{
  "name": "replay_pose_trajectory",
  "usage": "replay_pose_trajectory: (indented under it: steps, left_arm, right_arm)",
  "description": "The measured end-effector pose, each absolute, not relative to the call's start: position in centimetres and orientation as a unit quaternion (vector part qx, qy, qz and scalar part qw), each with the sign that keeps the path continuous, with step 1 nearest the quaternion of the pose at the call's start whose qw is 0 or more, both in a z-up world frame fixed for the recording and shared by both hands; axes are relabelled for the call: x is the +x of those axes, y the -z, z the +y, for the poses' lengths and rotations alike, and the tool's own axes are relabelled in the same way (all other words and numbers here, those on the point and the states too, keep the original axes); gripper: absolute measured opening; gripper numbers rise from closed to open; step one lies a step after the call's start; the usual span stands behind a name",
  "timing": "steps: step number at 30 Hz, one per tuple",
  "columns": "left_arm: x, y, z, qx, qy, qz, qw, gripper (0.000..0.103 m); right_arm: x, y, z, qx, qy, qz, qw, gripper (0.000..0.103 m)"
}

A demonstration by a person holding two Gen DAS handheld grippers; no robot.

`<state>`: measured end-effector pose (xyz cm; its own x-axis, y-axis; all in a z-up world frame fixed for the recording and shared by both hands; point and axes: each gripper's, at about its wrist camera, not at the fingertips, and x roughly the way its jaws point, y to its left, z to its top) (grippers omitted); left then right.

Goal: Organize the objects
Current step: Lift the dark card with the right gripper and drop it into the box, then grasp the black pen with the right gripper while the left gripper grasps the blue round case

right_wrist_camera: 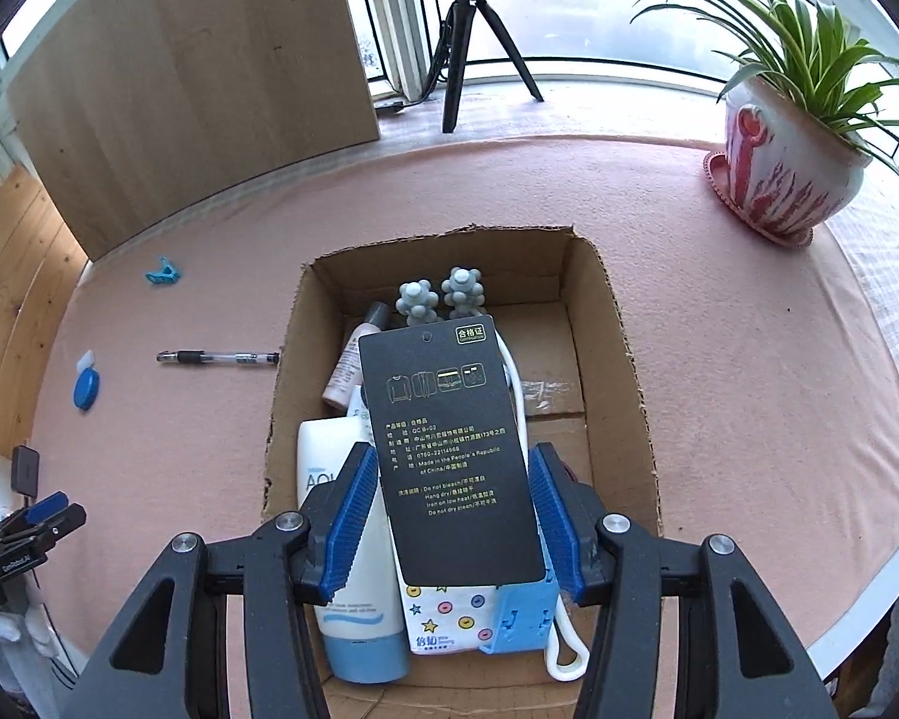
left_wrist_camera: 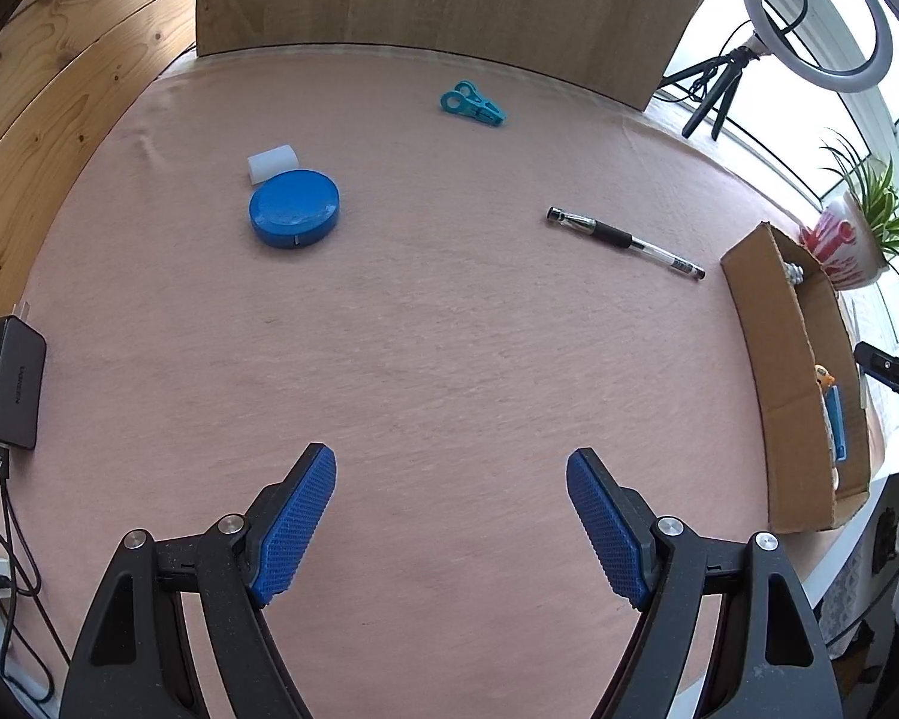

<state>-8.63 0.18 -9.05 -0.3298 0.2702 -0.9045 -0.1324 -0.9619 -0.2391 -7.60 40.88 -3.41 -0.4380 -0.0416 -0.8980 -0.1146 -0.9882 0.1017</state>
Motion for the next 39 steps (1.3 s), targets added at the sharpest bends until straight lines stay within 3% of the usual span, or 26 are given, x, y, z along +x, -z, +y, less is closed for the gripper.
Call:
replay_pose_trajectory:
  steps: [5,19,29,39]
  left_arm:
    - [-8.7,8.9,0.0,-0.564,-0.815,-0.062,0.12,0.082]
    - [-9.3,8.7,-1.4,-0.556,-0.824,-0.05,0.096,0.082]
    - [-11.7,7.8,-3.8,-0.547,-0.832,-0.059,0.07,0.082]
    - [-16.9,7.8,-5.7,-0.541,-0.837,-0.076,0.045,0.082]
  right_arm:
    - [-7.7,3.4,40.9,-0.53,-0.844,0.075,0.017,0.054]
    - [-7.8,1.5,38.1,-0.501,-0.86,0.086,-0.044,0.054]
    - [-10.7,0.8,31.4,-0.501,-0.858,0.033,-0.113,0.054]
    - [-16.5,4.9,25.0,-0.54,-0.826,-0.046,-0.155,0.054]
